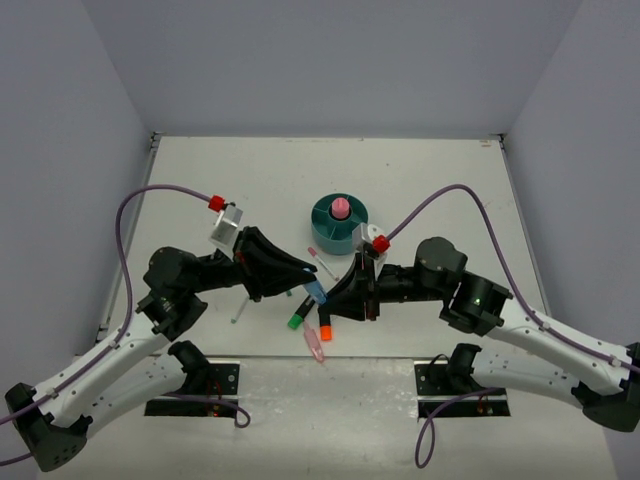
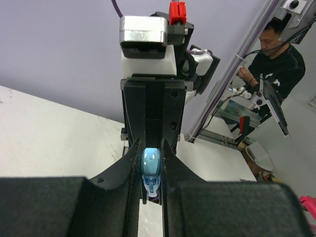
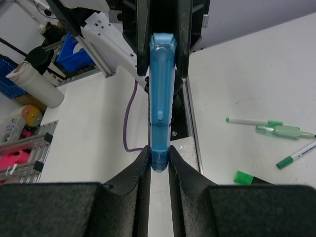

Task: Sort the stationery into containers
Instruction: Close the pen cap on the pen.

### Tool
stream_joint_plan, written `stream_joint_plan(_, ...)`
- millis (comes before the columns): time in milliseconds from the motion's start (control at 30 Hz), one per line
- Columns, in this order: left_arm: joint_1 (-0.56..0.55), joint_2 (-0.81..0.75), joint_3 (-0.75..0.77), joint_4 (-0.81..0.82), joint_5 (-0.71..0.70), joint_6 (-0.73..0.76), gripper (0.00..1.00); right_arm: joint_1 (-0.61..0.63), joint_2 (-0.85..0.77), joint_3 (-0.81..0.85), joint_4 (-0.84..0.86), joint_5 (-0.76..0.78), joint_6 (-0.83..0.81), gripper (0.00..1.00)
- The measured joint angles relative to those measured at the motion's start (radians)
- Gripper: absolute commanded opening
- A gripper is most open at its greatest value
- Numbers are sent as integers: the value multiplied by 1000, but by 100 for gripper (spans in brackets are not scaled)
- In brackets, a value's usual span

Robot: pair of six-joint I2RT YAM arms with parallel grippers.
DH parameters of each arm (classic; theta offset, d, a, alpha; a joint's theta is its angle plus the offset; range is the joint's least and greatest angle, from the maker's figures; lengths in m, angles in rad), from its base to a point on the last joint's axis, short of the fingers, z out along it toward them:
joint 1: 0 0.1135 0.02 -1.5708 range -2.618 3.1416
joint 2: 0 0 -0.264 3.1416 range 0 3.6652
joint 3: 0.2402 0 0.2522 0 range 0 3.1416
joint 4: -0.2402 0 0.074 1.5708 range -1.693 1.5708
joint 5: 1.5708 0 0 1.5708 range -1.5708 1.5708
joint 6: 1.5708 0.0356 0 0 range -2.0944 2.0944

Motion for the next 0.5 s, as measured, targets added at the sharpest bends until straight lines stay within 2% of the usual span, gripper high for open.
stream_joint_plan(267,1,37,-19,74,-34,-15,0,1,37,52,-30,63,14,0)
stream_joint_plan(500,7,42,-41,181,-78,-39,0,-4,90,166,-128,89,13,0)
